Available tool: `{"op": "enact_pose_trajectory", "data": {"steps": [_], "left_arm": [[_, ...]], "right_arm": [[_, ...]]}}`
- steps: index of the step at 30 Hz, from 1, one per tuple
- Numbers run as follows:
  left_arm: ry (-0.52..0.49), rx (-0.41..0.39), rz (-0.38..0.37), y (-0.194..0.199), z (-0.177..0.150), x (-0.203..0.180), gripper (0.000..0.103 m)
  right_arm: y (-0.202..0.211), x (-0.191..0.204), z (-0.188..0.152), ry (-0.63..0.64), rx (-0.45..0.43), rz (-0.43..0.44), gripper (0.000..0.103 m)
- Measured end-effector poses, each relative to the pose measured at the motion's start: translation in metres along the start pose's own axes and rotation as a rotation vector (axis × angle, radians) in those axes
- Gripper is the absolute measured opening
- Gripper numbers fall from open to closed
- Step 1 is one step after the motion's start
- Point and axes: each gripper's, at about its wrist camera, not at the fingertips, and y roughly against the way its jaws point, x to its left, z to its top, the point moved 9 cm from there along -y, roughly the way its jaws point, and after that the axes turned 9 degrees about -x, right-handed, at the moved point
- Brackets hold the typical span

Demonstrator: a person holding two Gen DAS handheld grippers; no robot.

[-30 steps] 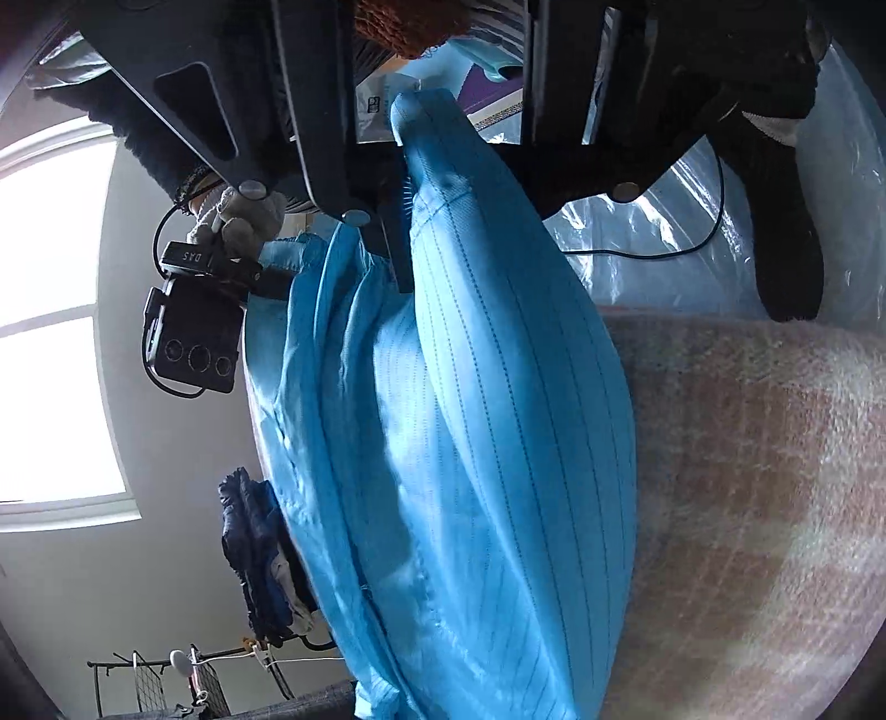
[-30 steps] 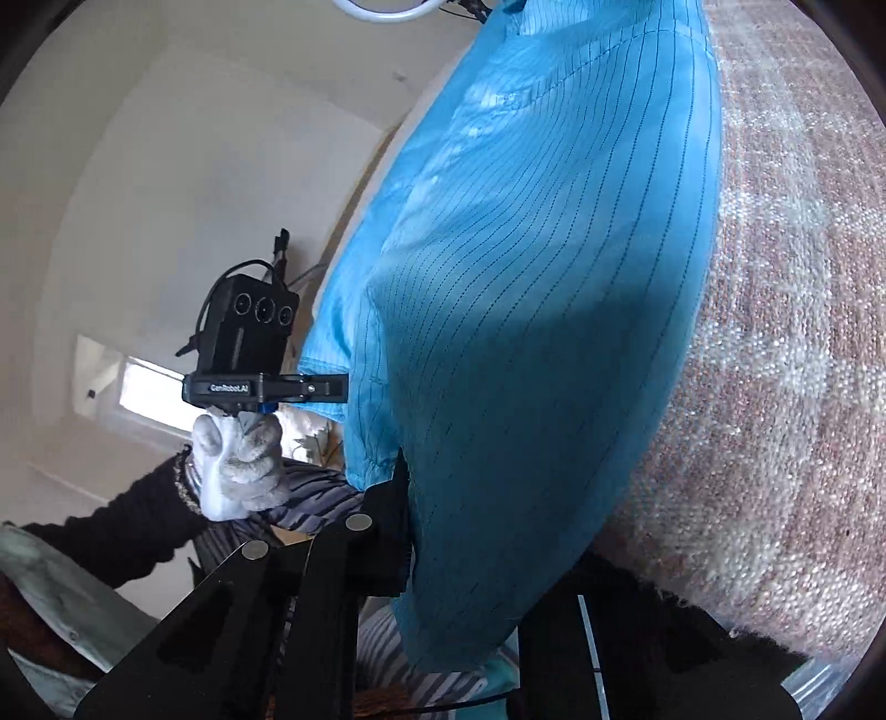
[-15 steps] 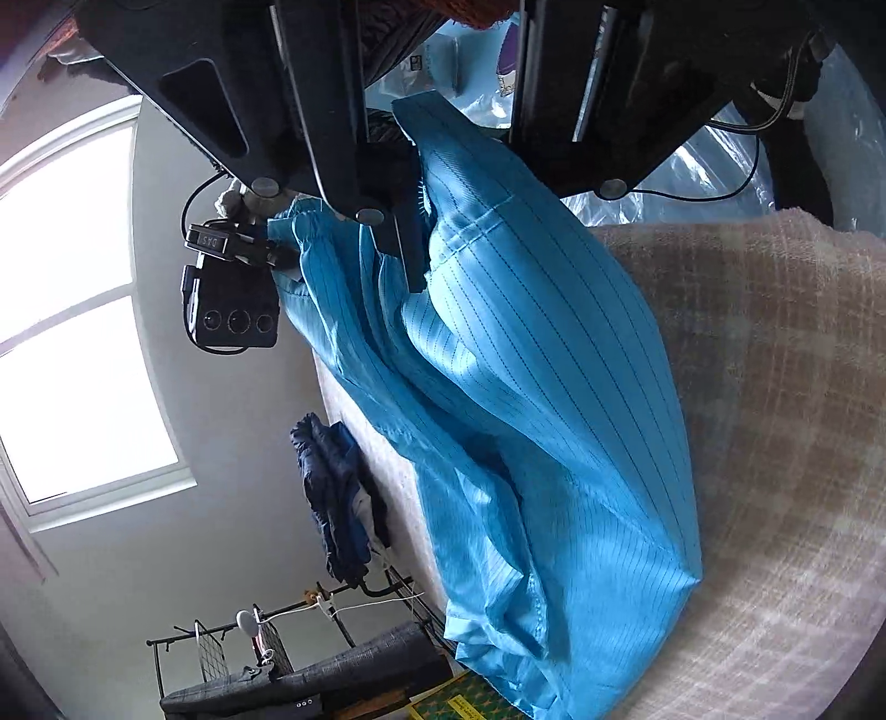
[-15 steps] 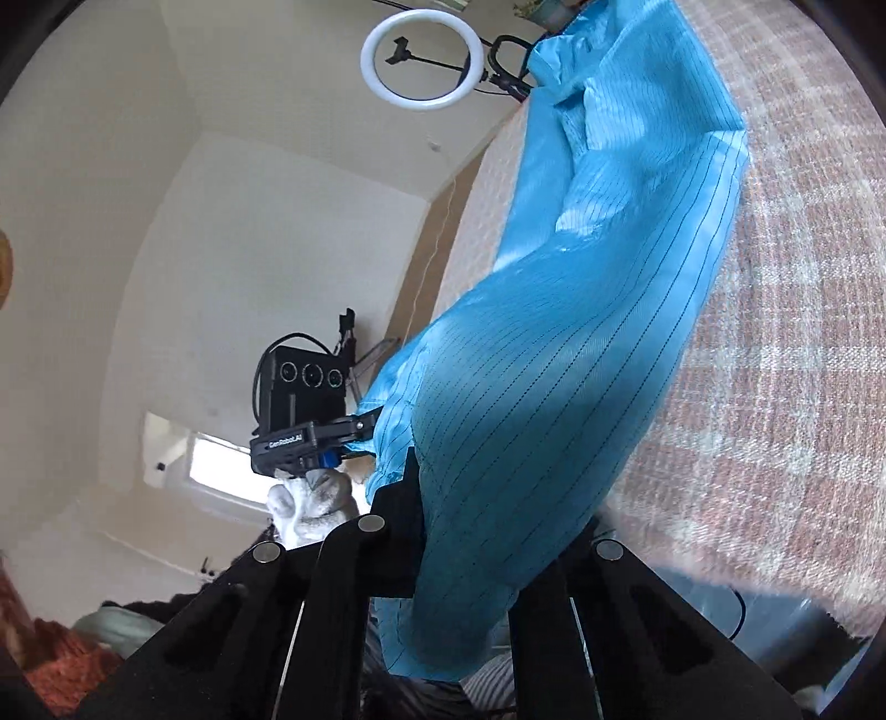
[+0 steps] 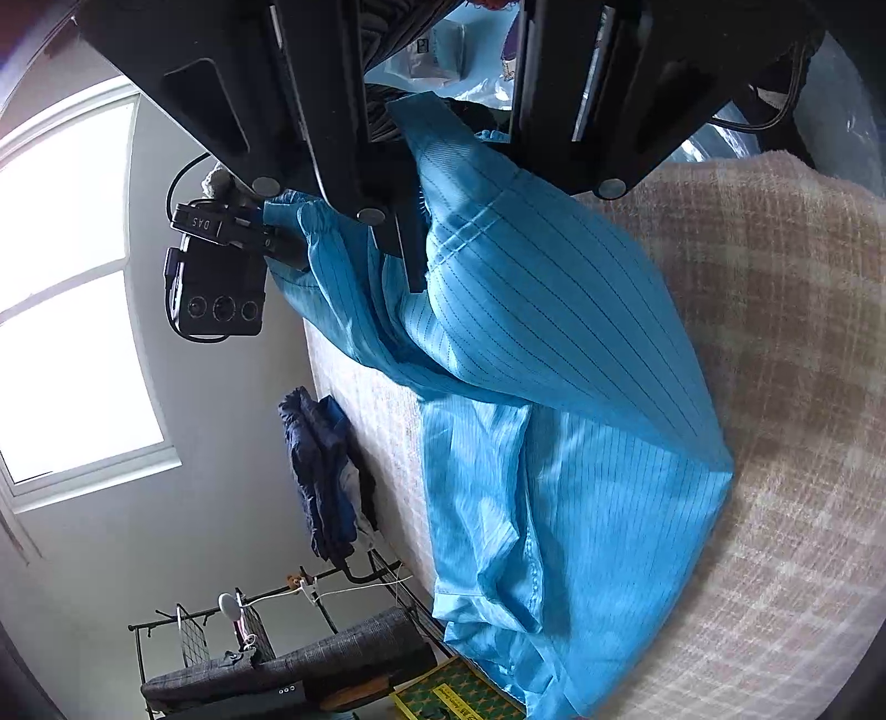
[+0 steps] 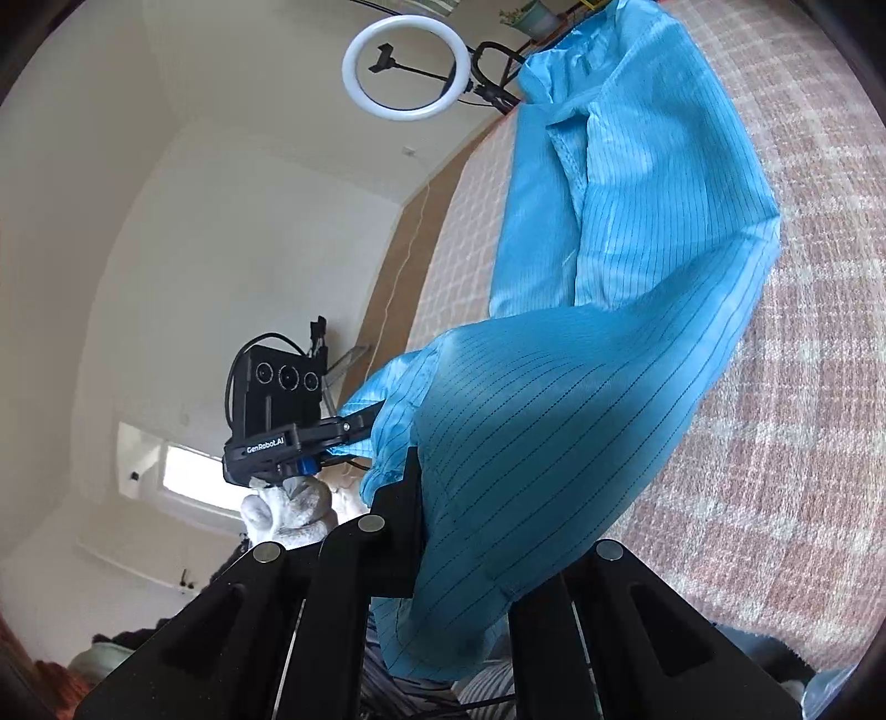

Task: Fold large clothes
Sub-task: 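Lay the held coat end onto the coat body with both grippers, release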

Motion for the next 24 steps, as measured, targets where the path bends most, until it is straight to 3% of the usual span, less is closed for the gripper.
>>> {"op": "enact_pose_trajectory", "data": {"steps": [6,16,24], "left_arm": [[-0.016,-0.009,0.035,-0.028,0.046,-0.003,0.006],[0.002,-0.062,0.117,-0.084,0.142,0.032,0.006],[0.065,-0.072,0.145,-0.122,0.177,0.075,0.006]], "right_arm": [[-0.005,-0.004,0.027,0.013,-0.018,-0.032,0.006],[-0.040,-0.051,0.127,-0.028,-0.080,-0.079,0.006],[-0.064,-0.094,0.168,-0.092,-0.089,-0.130,0.006]]}}
